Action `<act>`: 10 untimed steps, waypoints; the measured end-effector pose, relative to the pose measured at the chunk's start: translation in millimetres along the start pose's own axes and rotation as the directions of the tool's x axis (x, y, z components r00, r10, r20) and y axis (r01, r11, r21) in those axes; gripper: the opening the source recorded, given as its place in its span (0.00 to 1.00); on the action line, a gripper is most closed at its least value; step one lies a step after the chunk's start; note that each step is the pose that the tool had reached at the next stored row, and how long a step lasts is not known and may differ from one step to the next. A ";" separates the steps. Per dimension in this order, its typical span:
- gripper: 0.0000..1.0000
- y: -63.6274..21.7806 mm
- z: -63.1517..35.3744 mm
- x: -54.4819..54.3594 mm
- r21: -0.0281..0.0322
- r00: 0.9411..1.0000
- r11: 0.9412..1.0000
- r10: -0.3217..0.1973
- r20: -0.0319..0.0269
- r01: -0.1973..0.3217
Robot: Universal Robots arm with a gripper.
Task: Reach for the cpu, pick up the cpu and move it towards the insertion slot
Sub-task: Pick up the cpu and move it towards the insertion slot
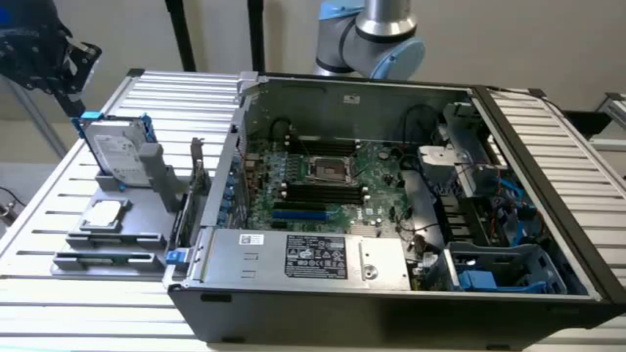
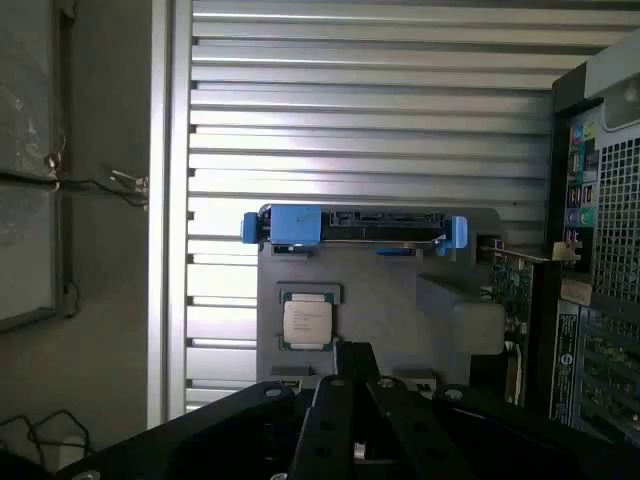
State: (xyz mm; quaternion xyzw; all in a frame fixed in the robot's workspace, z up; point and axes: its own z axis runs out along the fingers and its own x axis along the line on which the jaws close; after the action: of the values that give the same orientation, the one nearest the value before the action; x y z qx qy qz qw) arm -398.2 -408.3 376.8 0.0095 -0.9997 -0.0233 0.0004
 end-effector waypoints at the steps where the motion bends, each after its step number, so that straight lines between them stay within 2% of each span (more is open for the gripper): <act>1: 0.11 0.0 0.0 0.0 0.000 1.000 1.000 0.000 0.000 0.000; 10: 0.11 0.0 0.0 0.0 -0.001 1.000 1.000 0.000 0.000 0.000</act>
State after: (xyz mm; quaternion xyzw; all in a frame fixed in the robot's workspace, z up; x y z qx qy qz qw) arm -398.1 -408.3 376.8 0.0096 -0.9997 -0.0237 0.0004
